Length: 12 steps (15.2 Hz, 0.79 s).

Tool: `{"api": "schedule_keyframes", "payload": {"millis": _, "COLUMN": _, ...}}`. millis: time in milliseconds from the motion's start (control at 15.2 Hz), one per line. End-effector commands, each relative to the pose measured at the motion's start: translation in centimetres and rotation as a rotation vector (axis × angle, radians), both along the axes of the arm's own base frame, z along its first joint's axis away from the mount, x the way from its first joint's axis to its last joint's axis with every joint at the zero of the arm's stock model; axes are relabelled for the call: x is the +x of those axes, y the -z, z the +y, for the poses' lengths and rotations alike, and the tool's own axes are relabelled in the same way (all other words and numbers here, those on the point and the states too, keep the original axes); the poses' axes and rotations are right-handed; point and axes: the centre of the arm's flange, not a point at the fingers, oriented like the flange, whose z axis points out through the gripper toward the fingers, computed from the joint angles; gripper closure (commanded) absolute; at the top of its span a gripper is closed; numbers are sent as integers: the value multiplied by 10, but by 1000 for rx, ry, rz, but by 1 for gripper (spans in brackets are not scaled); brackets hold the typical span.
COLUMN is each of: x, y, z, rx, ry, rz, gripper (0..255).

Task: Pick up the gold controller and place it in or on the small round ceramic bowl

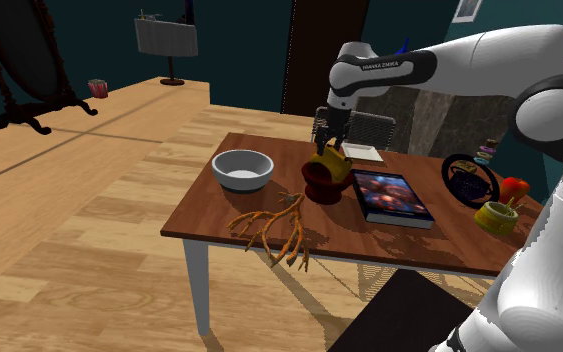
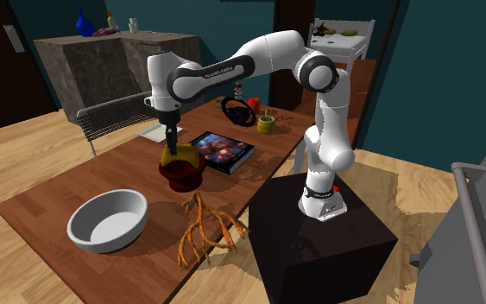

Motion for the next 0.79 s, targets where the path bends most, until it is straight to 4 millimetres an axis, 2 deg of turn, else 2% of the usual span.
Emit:
{"api": "schedule_keyframes", "payload": {"millis": 0, "x": 0, "y": 0, "z": 0, "rx": 0, "ry": 0, "rz": 0, "gripper": 0}}
{"api": "schedule_keyframes", "payload": {"millis": 264, "x": -1, "y": -50, "z": -1, "rx": 0, "ry": 0, "rz": 0, "gripper": 0}}
{"api": "schedule_keyframes", "payload": {"millis": 726, "x": -1, "y": -50, "z": -1, "rx": 0, "ry": 0, "rz": 0, "gripper": 0}}
